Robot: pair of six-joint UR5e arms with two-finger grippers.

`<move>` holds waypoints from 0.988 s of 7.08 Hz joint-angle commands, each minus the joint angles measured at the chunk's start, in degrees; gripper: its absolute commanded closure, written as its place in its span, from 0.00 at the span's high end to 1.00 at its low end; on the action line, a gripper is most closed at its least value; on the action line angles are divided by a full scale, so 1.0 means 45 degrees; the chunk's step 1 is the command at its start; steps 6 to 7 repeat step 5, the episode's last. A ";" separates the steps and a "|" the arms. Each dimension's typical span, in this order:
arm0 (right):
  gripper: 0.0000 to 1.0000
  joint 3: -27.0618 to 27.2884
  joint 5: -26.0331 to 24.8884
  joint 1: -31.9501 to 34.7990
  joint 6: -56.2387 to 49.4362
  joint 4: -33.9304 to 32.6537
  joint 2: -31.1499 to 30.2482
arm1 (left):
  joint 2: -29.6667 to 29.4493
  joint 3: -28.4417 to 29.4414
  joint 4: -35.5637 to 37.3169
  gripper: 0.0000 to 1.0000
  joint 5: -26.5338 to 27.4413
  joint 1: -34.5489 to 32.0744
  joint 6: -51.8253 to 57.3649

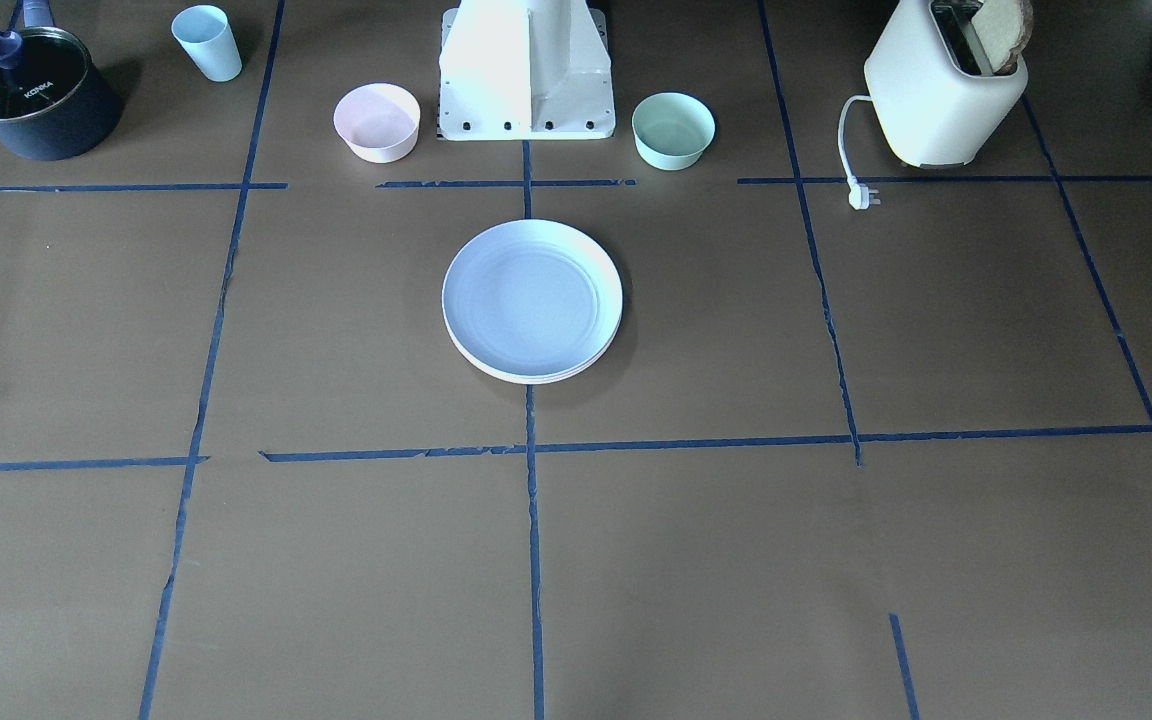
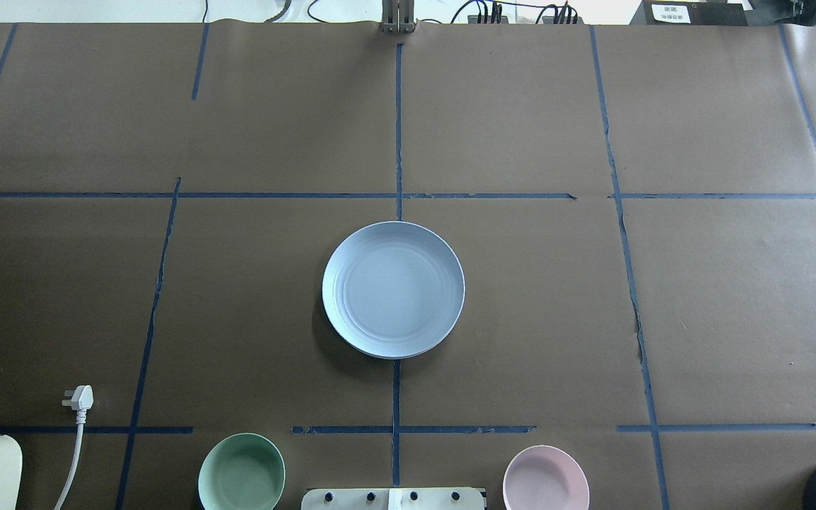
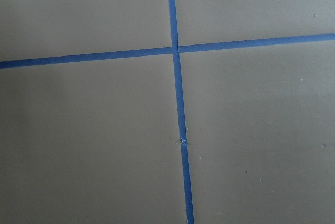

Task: Stack three plates with pink and blue

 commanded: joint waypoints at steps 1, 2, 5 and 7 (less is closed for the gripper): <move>1.00 -0.0139 -0.0046 -0.0007 0.0031 0.0041 0.0015 | 0.0020 -0.0013 0.0088 1.00 -0.0035 0.0000 -0.0005; 1.00 -0.0236 -0.0104 -0.0007 -0.0007 0.0060 0.0015 | 0.0020 -0.0013 0.0127 1.00 -0.0016 0.0000 -0.0005; 1.00 -0.0295 0.0051 0.0012 -0.0085 0.0041 -0.0082 | -0.0096 -0.0246 0.0108 1.00 -0.0054 0.0000 0.0014; 1.00 -0.0295 0.0051 0.0012 -0.0085 0.0041 -0.0082 | -0.0096 -0.0246 0.0108 1.00 -0.0054 0.0000 0.0014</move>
